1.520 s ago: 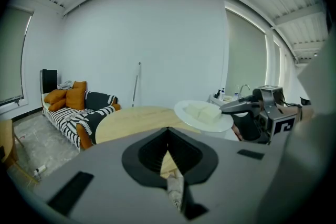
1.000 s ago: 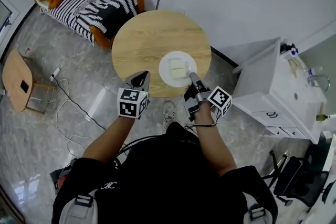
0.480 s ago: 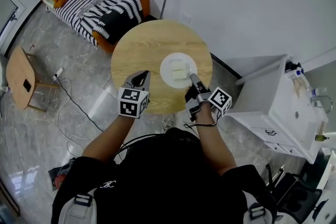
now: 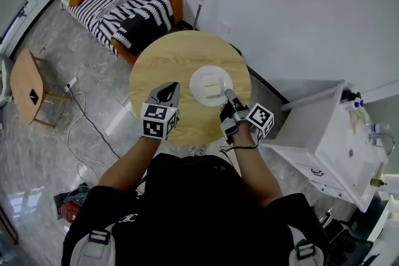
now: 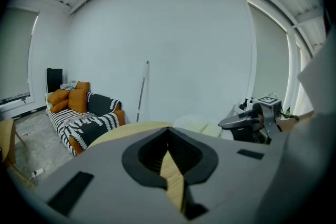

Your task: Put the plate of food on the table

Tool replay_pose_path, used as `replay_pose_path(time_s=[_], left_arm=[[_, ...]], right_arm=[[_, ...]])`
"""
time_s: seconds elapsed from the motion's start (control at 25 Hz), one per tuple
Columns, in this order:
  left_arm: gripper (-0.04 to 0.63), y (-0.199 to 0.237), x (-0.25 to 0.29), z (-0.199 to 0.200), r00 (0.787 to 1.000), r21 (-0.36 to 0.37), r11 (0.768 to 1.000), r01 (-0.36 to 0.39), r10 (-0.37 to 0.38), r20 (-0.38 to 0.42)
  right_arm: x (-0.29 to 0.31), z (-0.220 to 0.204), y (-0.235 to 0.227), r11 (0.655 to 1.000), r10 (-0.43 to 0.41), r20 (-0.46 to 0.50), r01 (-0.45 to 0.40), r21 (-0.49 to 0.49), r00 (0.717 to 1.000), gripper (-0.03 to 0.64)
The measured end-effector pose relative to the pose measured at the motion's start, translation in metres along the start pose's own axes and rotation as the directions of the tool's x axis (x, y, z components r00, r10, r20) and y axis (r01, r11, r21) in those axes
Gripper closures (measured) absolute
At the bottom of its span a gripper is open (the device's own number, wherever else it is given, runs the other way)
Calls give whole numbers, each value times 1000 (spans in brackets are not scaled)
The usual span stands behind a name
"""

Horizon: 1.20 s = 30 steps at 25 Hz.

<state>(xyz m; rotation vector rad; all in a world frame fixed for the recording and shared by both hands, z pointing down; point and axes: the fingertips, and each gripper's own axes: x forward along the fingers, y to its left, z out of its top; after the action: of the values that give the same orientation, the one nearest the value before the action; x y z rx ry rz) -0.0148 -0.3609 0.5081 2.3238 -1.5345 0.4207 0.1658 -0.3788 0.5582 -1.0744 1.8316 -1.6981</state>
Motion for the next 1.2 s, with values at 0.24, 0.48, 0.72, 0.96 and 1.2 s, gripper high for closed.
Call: replay_pose_path(time_s=[0.24,0.48,0.72,0.96,1.2], left_arm=[[588,-2,-4,-15,999,-8,1000,-13,12,-32],[588,3,-9,-19,999,-18,999,-31,31,-38],[588,23,-8,-17,999,-10,999,-31,30,-36],[588,40,-4,-18,999,-12,1000,-17,16,-49],[588,63,-3,-20,997,-7,1000,-14,13,-74]], right_arm=[[8,0,-6,1000,25,-26,-25,1,999,597],[16,-5,-21,1000,4,-62,-5,-16,998,597],[32,-21,-33,1000,-12,-94,11,-18,996,597],[51,-32,-31,998,14,-123,-21,-51,992,597],[69,-43,-46,995,-26,-162,10,-99,986,597]])
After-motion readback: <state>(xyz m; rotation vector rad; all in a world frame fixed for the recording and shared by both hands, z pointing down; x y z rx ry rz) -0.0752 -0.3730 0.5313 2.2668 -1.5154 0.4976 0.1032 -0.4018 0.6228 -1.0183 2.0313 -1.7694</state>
